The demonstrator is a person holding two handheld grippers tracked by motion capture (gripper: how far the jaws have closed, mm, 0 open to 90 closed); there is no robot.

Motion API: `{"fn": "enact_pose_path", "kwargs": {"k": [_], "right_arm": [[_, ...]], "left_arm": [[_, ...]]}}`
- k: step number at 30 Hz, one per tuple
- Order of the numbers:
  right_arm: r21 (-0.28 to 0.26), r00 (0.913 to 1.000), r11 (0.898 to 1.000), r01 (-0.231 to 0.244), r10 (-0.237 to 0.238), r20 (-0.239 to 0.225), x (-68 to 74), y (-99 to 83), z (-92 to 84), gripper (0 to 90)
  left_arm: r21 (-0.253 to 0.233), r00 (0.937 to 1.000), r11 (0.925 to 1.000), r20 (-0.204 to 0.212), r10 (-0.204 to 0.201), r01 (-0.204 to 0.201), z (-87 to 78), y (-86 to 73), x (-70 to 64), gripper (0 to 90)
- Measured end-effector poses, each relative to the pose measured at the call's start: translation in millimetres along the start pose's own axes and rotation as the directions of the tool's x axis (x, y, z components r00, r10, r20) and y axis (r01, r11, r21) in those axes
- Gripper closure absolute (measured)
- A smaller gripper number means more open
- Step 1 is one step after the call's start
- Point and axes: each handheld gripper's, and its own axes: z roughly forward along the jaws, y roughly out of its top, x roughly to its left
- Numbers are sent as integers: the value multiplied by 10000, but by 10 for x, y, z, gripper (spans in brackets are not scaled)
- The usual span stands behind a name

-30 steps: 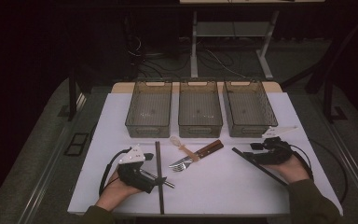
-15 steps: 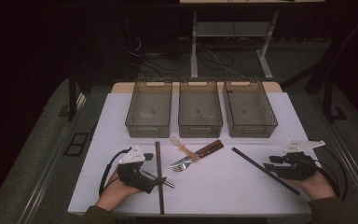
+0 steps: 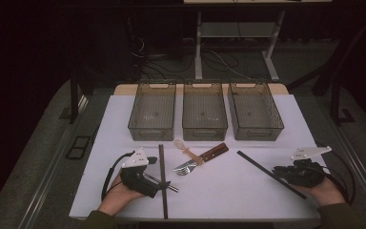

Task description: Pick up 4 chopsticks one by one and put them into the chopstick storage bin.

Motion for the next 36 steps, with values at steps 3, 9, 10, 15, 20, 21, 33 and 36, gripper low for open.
{"fn": "enact_pose_path", "kwargs": {"k": [3, 9, 10, 15, 20, 21, 33, 36], "right_arm": [[126, 10000, 9999, 59, -59, -1, -8, -1, 29, 787], [282, 10000, 9996, 43, -40, -91, -17, 3, 67, 795], [319, 10000, 9995, 9, -6, -94, -14, 3, 72, 797], [405, 10000, 9992, 56, -53, -75, -21, 2, 86, 807], [444, 10000, 9990, 88, -87, -31, -23, 0, 90, 811], [439, 10000, 9990, 78, -77, -26, -24, 0, 90, 811], [496, 9999, 9987, 132, -136, 63, -37, -6, 98, 815], [582, 9997, 9981, 201, -210, 137, -45, -11, 108, 816]], "left_arm": [[2, 10000, 10000, 1, 28, -28, 2, 0, 4, 0], [-3, 10000, 10000, -4, 8, -8, 2, -1, 6, 0], [6, 10000, 10000, -5, 2, -2, 3, -1, 6, 0], [-3, 10000, 10000, 5, 52, -52, 1, -1, 10, 0], [19, 10000, 10000, -7, 32, -32, 2, 0, 8, 0], [16, 10000, 10000, -8, 41, -41, 2, 1, 9, 0], [-21, 10000, 10000, -21, 25, -25, -1, 0, 9, 0], [-26, 10000, 10000, -25, 24, -24, -2, 0, 9, 0]]}}
